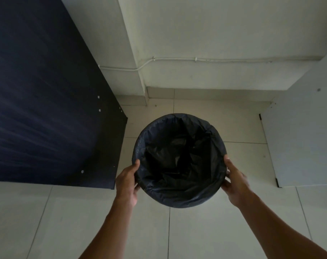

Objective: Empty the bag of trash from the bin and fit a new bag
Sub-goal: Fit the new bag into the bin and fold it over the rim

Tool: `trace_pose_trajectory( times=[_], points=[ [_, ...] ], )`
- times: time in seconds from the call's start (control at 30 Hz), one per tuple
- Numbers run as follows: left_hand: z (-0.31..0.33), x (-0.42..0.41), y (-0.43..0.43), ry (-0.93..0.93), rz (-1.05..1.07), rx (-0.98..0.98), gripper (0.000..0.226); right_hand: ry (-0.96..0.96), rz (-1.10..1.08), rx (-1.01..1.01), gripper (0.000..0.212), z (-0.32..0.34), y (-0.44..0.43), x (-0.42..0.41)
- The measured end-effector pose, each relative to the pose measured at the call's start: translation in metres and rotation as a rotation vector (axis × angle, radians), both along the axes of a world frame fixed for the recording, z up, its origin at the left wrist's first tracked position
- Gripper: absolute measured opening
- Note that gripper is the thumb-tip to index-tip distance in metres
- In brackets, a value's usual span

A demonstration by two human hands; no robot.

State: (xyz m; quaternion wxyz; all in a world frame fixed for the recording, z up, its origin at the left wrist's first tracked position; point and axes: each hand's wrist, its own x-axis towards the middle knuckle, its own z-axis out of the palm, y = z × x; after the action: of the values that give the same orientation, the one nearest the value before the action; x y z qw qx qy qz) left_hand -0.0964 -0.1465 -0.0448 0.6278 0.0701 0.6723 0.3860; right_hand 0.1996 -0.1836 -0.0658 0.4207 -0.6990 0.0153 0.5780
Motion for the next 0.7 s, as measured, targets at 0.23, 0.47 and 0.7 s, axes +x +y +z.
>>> trace_pose_trajectory(
  times=[0.23,0.47,0.7],
  points=[
    [-0.004,0.003,-0.003,-0.027,0.043,0.066,0.04,0.115,-0.01,0.028,0.053,0.01,0.005,0.004],
    [-0.002,0.015,-0.037,-0.133,0.145,-0.036,0.047,0.183,-0.038,0.013,0.052,0.008,-0.009,0.0],
    [-0.003,0.015,-0.025,-0.096,0.208,0.066,0.04,0.128,-0.006,-0.002,0.026,0.015,-0.012,-0.001]
  ],
)
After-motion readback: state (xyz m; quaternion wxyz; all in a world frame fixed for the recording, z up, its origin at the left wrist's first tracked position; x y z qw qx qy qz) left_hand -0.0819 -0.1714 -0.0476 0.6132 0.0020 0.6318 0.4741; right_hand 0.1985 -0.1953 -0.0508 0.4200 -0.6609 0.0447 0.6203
